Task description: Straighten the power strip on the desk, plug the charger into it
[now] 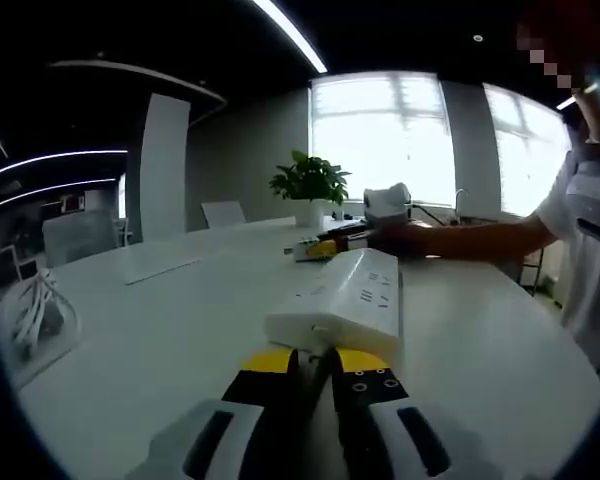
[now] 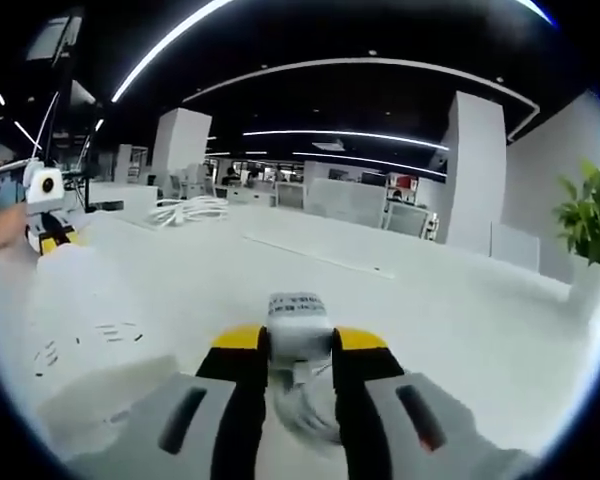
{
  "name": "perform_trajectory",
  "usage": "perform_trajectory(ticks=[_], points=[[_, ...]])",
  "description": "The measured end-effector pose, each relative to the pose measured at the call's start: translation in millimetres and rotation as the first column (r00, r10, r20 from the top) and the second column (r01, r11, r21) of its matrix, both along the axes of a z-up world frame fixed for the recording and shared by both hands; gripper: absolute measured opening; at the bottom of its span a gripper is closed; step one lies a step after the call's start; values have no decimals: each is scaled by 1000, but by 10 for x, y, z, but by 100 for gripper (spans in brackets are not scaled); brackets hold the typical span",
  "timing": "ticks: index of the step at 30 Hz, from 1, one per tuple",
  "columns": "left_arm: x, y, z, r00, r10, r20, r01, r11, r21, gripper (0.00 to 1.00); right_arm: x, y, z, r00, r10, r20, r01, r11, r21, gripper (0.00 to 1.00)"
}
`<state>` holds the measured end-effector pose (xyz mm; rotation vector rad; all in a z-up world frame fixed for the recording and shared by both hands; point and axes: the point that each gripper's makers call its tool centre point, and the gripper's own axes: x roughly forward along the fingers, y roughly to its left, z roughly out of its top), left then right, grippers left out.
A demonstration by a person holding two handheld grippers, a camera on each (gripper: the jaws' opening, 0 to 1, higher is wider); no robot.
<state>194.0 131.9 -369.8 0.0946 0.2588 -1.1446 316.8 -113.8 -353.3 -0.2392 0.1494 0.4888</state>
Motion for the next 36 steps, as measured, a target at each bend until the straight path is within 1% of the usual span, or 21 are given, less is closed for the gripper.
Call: perform_trajectory(ticks=[26,30,32,34,36], points=[[14,8,-6,1000,0,-1,0,1000,0,17,-1,-7,-10,1000,-12,-25,13,999,34,25],[11,5,-7,1000,0,-1,0,1000,0,17,-1,1,-9,1000,-3,-15,4,1000,21,25],[9,4,-8,1000,0,-1,0,1000,0,17,-7,34,30,1000,10,-23,-9,997,74,29],[8,3,-9,1000,0,-1,0,1000,0,17,-6,37,41,1000,16,-16,-15,997,71,31],[7,3,-11,1000,0,-1,0,1000,0,17,6,35,16,1000,21,17,-21,1000,-6,31]])
